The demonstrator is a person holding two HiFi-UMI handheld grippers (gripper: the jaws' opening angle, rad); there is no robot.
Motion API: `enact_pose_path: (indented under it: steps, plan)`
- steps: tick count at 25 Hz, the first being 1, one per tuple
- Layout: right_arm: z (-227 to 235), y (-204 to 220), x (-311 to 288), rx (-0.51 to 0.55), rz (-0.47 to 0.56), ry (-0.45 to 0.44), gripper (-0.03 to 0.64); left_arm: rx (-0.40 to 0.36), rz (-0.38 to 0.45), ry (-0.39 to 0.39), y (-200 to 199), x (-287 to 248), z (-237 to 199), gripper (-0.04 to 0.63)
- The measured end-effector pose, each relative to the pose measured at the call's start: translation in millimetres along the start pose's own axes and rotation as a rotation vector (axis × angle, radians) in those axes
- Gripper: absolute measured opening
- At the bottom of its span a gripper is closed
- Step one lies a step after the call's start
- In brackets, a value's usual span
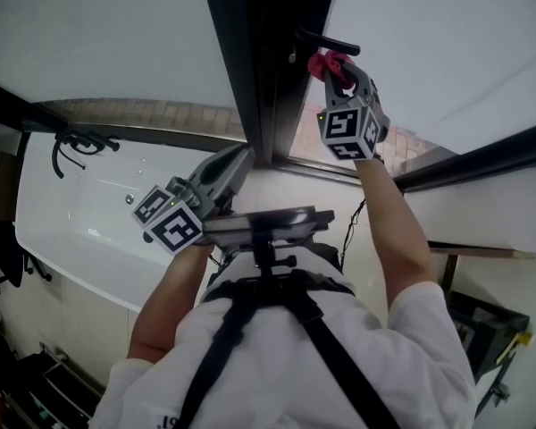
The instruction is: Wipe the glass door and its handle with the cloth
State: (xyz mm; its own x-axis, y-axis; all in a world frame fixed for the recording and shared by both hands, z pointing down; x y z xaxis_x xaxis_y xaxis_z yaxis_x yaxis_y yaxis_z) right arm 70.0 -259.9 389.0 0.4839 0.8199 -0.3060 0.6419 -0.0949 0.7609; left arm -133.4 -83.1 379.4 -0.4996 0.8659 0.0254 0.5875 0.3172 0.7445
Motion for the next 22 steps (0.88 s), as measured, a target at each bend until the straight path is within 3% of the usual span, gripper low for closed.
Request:
enact_pose_path:
  steps: [6, 11, 17, 22]
  plan:
    - [9, 25, 15, -0.131, 0.015, 0.071, 0.051, -0.05, -0.017, -0.004, 2, -6, -4, 0.002]
    - [10, 9, 20, -0.222, 0.102, 0.094, 0.051, -0.056, -0.045, 0.004, 1, -11, -2, 0.002]
    - [0, -20, 10, -0.231, 0.163, 0.108, 0.051, -0.077, -0.079, 0.024, 3, -14, -3, 0.002]
    - [-6, -24, 4, -0.188, 0.116, 0.131, 0.051, -0.091, -0.113, 0.079, 9, -15, -12, 0.002]
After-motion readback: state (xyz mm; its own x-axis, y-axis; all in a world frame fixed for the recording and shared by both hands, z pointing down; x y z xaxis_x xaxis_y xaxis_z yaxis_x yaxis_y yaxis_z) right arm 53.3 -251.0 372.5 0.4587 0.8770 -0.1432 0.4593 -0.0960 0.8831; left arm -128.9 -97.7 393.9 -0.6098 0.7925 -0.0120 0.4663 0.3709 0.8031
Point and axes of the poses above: the fingertips, and each gripper's own axes: x backward along the fingers, z to its right, y out of its underside, the point moved 6 cm from there along x, backward along the fingers, and after that the axes turned 14 degrees about -y, right-handed, at the moved point
